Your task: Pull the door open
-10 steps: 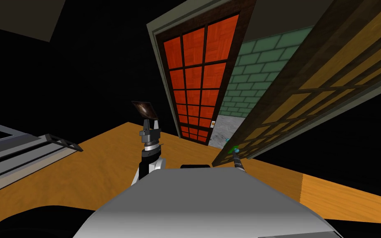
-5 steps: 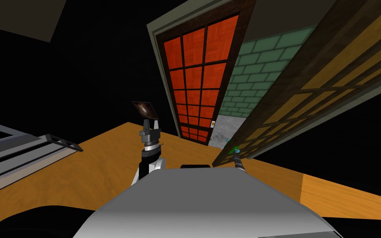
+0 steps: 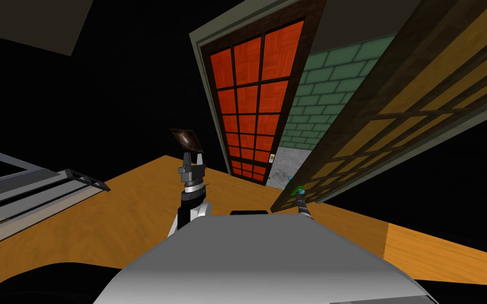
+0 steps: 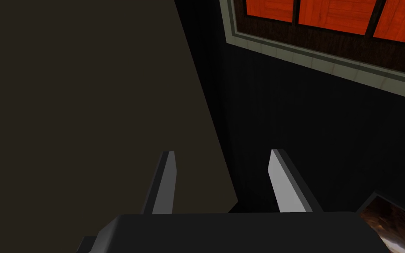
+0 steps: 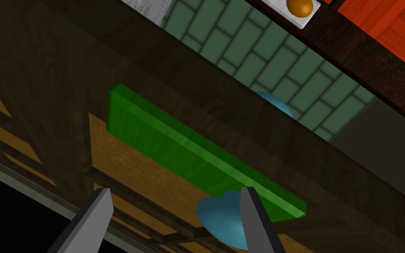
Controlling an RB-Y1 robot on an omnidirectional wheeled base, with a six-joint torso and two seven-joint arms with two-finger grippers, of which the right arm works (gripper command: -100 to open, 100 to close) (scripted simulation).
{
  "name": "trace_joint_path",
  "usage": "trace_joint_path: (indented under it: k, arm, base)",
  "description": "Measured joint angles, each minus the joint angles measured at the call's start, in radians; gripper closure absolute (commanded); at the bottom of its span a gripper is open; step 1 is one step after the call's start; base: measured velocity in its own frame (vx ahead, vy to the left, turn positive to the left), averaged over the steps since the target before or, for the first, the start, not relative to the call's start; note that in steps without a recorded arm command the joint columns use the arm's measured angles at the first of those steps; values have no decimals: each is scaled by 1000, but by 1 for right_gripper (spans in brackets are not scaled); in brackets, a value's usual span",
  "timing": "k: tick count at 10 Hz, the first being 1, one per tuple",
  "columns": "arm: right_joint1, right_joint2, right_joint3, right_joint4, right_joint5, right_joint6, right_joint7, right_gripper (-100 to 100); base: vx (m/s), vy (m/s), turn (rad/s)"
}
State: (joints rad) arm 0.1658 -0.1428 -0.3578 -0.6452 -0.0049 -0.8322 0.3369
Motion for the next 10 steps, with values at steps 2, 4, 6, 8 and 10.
trace_joint_path:
  k: [2,4,6,8,10]
  arm:
    - [-6,1,18,-4,-8,2,-41,100]
    - [-18,2,32,19,-19,-15,-84,100]
    - [7,9,42,-33,-20,7,-107,100]
    - [-1,5,40,-20,-22,6,-108,100]
    - [1,5,48,-30,-29,11,-134,100]
  base:
    - [-77,-68,87]
    - [-64,-52,68]
    - [-7,12,-15]
    - [-11,-14,32]
    - [-25,-21,39]
